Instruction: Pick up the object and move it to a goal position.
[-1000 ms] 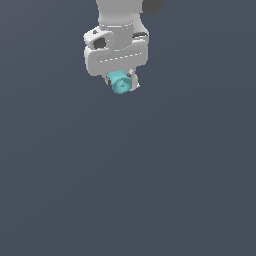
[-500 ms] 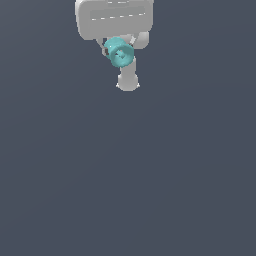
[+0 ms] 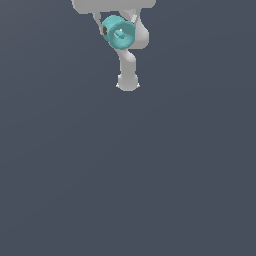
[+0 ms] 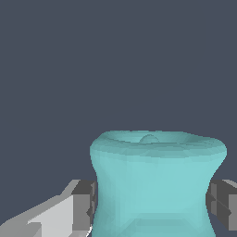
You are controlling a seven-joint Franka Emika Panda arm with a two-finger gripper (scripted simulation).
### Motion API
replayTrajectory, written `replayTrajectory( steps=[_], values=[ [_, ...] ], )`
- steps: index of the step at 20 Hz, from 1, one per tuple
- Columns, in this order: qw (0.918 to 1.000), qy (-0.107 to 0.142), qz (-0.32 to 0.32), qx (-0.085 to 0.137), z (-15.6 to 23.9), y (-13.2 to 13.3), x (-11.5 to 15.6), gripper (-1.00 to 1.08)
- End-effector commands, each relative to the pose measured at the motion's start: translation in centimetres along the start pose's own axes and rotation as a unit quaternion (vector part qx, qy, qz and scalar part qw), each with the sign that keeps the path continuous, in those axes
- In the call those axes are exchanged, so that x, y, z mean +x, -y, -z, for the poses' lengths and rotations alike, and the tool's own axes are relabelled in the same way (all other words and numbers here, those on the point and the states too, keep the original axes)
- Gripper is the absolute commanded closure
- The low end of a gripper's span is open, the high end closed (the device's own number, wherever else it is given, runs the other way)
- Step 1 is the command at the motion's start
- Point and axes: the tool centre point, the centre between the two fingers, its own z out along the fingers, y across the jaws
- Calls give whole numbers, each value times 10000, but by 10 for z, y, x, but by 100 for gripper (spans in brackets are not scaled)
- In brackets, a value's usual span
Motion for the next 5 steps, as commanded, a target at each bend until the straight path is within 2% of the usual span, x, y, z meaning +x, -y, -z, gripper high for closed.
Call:
replayTrajectory(
  steps=[1, 5],
  values=[
    [10000, 3, 0, 2, 6, 0, 0, 108],
    [10000, 3, 0, 2, 9, 0, 1, 108]
  ],
)
